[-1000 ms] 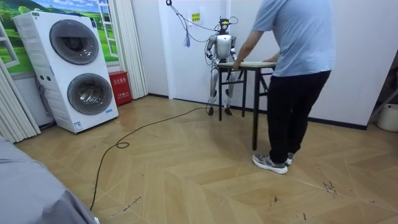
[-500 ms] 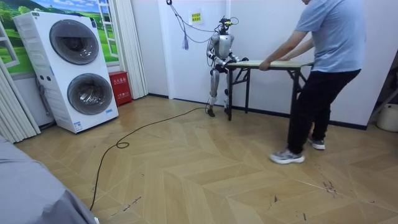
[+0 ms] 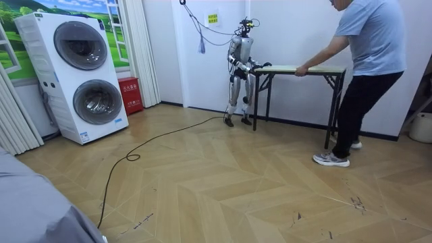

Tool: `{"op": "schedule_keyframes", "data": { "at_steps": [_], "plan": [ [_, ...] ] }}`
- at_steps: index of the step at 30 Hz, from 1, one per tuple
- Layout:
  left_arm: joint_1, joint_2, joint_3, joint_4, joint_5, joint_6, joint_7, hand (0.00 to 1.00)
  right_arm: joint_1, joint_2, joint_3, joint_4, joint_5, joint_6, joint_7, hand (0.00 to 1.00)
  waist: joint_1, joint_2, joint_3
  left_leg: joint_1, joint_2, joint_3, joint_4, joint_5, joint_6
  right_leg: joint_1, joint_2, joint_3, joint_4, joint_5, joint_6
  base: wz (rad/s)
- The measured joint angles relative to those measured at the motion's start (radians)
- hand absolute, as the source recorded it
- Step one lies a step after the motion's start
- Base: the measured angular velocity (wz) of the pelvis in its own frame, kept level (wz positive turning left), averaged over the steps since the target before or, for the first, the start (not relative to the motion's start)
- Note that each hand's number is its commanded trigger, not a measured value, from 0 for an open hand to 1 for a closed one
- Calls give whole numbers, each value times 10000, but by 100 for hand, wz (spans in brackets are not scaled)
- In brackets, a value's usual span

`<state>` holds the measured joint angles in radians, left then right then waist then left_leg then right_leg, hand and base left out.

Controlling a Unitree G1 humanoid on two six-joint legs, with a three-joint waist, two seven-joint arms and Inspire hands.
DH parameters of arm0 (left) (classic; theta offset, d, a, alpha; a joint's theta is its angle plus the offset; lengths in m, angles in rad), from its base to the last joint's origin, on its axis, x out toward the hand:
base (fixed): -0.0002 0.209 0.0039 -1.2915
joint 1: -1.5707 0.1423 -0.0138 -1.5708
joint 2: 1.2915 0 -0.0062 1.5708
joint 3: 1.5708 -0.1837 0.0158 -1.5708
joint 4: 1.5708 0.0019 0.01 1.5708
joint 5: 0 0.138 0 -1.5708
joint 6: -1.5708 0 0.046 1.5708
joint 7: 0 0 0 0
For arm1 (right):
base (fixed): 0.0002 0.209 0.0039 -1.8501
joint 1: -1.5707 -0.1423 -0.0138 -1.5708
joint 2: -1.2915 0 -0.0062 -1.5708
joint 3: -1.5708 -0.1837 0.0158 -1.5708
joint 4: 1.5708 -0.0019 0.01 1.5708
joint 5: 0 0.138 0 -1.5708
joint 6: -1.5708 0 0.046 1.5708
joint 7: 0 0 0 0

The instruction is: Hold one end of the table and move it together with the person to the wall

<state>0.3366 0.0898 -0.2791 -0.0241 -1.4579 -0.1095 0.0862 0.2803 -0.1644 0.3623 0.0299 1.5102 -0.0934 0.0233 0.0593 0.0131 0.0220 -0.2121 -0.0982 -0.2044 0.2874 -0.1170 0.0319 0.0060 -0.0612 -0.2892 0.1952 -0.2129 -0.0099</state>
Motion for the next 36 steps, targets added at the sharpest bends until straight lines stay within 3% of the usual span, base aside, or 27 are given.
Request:
{"op": "schedule_keyframes", "data": {
  "at_steps": [1, 3, 7, 9, 10, 11, 14, 16, 19, 21, 24, 27, 36],
  "plan": [
    [19, -10, 18, -20, 0, 3, -1, 100, -18, 16, 1, -12, -5, 2, -37, 100, 3, 16, -7, -8, 82, 876, -145, 71, 113, 104, -3, -106, -74, 0, 0, 44],
    [-9, 0, 38, -20, 7, 17, 40, 100, -14, 16, 15, -12, 47, 11, -75, 100, 1, 10, -5, 122, 237, 1617, -299, 142, 230, 264, 14, -21, -79, 1, 0, 34],
    [9, -67, 33, -16, 35, -9, 254, 100, -16, 125, -24, 27, -223, 15, -256, 100, 245, 16, 1, 564, 212, 1373, -517, 148, 244, 314, 40, 333, 320, -3, 64, 7],
    [8, -134, 23, 1, 108, -17, 276, 100, -18, 206, -35, 53, -302, 15, -256, 100, 262, 34, 14, 593, 223, 962, -545, 145, 259, 150, 28, 678, 152, -160, 368, 9],
    [5, -199, 55, 10, 108, -49, 291, 100, -74, 225, -34, 52, -402, 18, -266, 100, 306, 36, 19, 571, 153, 874, -557, 140, 254, -107, -56, 966, -540, 97, 257, 8],
    [-1, -266, 66, 65, 107, -49, 319, 100, -66, 202, -62, 56, -445, 17, -278, 100, 257, 139, 28, 594, 164, 869, -560, 131, 253, -142, -54, 877, -426, 270, 97, 4],
    [29, -302, 100, 70, 107, -22, 369, 100, -50, 164, -61, 73, -449, 9, -302, 100, 276, 164, 45, 729, 269, 1611, -812, 128, 252, -18, -55, 780, -250, 322, 93, 2],
    [52, -301, 114, 94, 75, -7, 389, 100, -49, 148, -89, 76, -466, 92, -302, 100, 264, 115, 70, 783, 352, 2348, -915, 129, 263, -23, -89, 900, -219, 321, 95, -2],
    [40, -305, 109, 249, 75, 25, 392, 100, -38, 156, -175, 193, -494, 229, -304, 100, 239, 106, 76, 850, 360, 2622, -897, -27, 501, -122, -134, 931, 135, 244, 219, -7],
    [32, -284, 88, 332, 136, 138, 387, 100, 38, 158, -265, 254, -524, 280, -283, 100, 145, 101, 79, 860, 312, 2608, -894, -47, 534, -173, -161, 934, 354, 234, 235, 14],
    [13, -299, 25, 658, 384, 176, 256, 100, 251, 326, -378, 425, -688, 314, -207, 100, -119, 4, 114, 1127, 91, 2341, -884, -101, 639, 158, -302, 983, 431, 102, 451, 30],
    [-95, -307, 49, 1028, 605, 146, 174, 100, 268, 503, -390, 849, -707, 340, 12, 100, -227, -83, 133, 1254, -42, 2206, -829, -205, 802, 310, -355, 1464, 425, 2, 606, 20],
    [-177, -333, 80, 1884, 971, 195, -423, 100, 113, 662, -428, 1958, -804, 378, 781, 100, -271, -180, 136, 1262, -204, 2144, -823, -254, 880, 620, -402, 1588, 50, -4, 618, 5]
  ]
}}
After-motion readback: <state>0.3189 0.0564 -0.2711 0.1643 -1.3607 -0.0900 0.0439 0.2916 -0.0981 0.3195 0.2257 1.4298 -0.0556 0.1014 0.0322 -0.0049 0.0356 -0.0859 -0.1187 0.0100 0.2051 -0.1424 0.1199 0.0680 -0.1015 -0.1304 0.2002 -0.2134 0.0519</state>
